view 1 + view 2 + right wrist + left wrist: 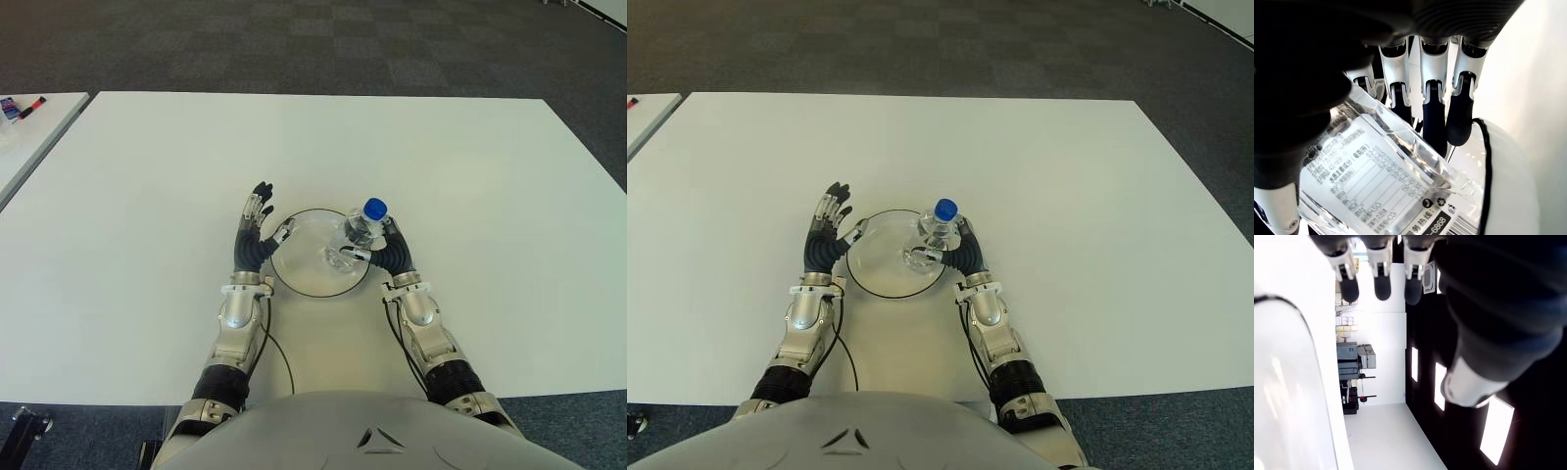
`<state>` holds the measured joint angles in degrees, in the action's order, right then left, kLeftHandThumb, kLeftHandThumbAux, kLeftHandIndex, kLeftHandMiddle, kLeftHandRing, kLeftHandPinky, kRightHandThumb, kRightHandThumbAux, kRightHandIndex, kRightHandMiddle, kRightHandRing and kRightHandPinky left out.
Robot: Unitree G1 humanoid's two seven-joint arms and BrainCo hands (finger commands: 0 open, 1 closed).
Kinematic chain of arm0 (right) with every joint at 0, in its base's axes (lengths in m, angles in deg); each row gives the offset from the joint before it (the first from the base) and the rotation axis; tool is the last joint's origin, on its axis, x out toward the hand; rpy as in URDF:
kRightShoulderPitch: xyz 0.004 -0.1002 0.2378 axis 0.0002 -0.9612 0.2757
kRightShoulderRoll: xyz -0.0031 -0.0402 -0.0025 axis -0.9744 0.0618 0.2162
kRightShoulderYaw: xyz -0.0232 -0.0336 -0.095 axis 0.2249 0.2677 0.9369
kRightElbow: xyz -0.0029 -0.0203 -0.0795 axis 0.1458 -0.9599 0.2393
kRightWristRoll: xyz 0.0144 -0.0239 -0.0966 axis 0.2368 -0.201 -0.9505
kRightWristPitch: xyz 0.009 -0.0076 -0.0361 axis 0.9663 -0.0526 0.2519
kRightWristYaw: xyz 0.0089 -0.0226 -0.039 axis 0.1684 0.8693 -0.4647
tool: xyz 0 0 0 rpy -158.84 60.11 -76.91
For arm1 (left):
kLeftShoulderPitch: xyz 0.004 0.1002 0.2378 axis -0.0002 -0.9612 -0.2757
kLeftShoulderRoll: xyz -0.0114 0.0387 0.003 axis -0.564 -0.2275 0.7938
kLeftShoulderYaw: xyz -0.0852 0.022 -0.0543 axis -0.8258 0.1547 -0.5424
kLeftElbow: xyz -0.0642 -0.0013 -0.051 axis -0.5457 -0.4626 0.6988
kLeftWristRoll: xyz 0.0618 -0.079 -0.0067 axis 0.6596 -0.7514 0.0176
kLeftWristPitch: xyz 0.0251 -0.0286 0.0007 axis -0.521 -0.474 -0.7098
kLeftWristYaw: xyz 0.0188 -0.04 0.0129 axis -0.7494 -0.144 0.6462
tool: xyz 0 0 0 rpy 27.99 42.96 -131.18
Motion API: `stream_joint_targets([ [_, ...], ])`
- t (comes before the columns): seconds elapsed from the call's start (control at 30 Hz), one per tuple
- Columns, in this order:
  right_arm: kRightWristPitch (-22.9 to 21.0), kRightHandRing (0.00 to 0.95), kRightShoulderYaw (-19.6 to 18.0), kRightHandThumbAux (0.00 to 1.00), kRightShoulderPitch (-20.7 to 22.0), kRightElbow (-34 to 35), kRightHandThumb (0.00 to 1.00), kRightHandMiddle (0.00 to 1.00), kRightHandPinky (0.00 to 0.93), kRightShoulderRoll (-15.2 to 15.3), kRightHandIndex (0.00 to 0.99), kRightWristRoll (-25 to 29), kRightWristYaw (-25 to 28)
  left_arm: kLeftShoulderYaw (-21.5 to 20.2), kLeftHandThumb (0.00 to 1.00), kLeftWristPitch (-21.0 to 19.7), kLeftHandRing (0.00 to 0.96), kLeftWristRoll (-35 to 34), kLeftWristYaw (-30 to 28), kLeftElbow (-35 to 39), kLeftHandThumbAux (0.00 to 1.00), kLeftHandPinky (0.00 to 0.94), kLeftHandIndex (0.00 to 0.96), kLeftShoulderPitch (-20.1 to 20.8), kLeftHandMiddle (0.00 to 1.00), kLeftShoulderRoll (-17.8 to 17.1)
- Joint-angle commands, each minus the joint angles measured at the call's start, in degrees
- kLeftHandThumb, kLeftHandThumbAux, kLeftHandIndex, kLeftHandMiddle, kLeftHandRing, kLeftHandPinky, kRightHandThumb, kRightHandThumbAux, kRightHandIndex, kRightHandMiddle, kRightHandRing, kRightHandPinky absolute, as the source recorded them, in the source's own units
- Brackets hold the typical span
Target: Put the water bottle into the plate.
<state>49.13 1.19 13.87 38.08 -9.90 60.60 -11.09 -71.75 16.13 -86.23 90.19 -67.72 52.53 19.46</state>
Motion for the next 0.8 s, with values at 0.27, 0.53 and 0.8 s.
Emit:
stream_joint_targets([
  [0.27,-2.53,0.398,0.26,0.585,-0.91,-1.41,0.76,0.376,0.453,1.31,0.265,-0.33,2.1,0.98,0.278,-1.84,0.093,0.39,0.24,0.84,0.84,0.119,0.081,-0.23,0.11,2.07],
  [0.53,-5.92,0.348,0.34,0.522,-1.08,-0.01,0.682,0.29,0.406,2.0,0.185,-0.14,4.35,1.16,0.271,-2.31,0.089,0.55,0.4,1.02,0.838,0.116,0.079,-0.27,0.109,2.11],
  [0.8,-8.01,0.329,0.13,0.515,-1.49,1.4,0.643,0.269,0.401,2.28,0.167,-0.05,5.53,1.5,0.263,-2.75,0.085,0.58,0.68,1.16,0.836,0.115,0.076,-0.34,0.107,2.07],
])
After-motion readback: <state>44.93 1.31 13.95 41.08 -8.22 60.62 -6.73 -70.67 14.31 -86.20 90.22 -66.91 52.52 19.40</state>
